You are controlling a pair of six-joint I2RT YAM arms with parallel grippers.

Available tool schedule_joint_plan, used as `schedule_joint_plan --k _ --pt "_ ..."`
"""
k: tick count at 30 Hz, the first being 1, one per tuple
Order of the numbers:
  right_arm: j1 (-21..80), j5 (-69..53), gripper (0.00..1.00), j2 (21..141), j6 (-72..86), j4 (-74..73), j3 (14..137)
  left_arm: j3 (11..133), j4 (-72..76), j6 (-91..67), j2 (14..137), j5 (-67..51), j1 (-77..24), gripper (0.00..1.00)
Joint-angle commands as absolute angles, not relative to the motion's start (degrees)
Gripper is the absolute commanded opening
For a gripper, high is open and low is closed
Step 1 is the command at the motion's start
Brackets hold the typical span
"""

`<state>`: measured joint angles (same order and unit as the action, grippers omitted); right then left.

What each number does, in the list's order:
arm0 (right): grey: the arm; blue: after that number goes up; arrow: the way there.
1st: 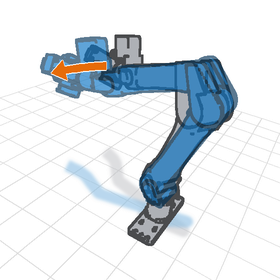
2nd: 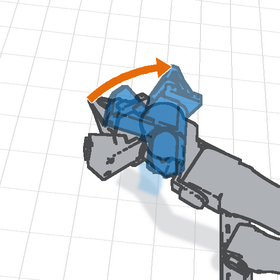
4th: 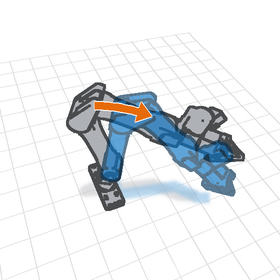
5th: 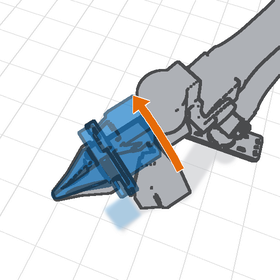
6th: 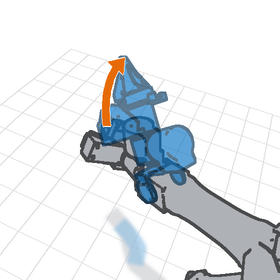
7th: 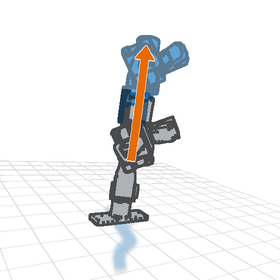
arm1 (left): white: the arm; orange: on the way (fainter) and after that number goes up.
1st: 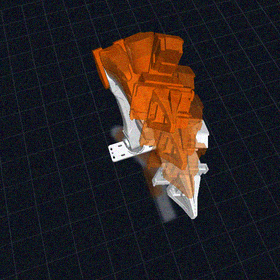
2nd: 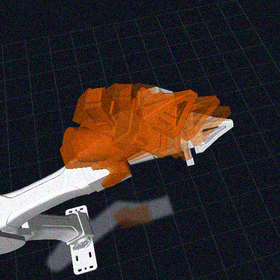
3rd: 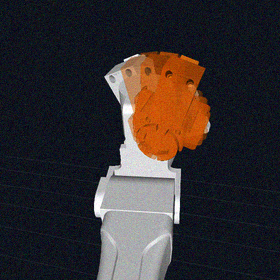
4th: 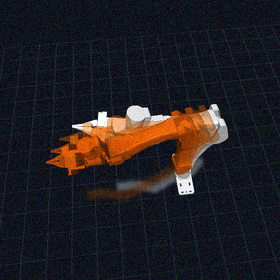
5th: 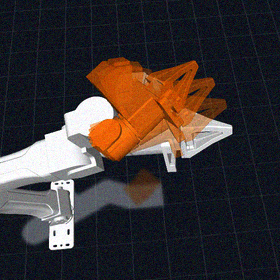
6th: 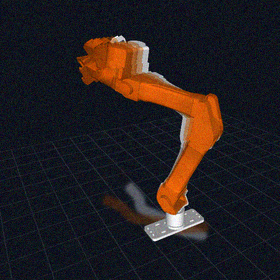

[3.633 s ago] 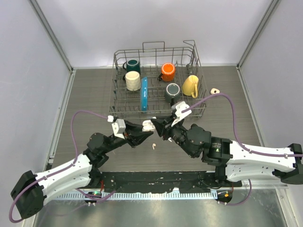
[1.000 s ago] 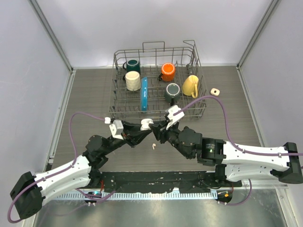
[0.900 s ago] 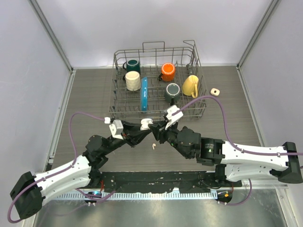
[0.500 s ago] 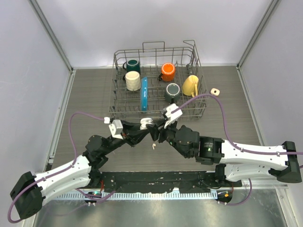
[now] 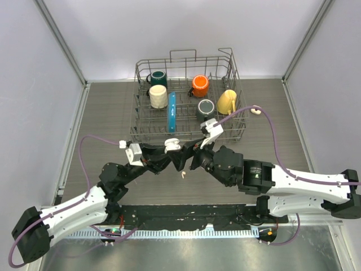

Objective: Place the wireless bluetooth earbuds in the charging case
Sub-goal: Place the earbud in the charging case.

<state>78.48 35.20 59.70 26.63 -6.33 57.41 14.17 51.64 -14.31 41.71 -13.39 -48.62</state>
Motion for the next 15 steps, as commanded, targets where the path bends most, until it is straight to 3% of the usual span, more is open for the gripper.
schedule_joint_plan --k 1,6,15 --pt "77.3 33.5 0.88 56.2 31.2 -7.4 62.0 14.0 56.0 -13.0 40.6 -11.8 -48.3 0.00" --pt "75.1 30.8 0.91 53.3 35.1 -8.7 62.2 14.1 55.4 -13.1 40.0 -11.8 -48.3 0.00" --pt "60.0 12.6 0.92 52.0 44.2 -14.8 61.9 14.5 54.0 -12.5 38.0 -11.2 -48.3 0.00"
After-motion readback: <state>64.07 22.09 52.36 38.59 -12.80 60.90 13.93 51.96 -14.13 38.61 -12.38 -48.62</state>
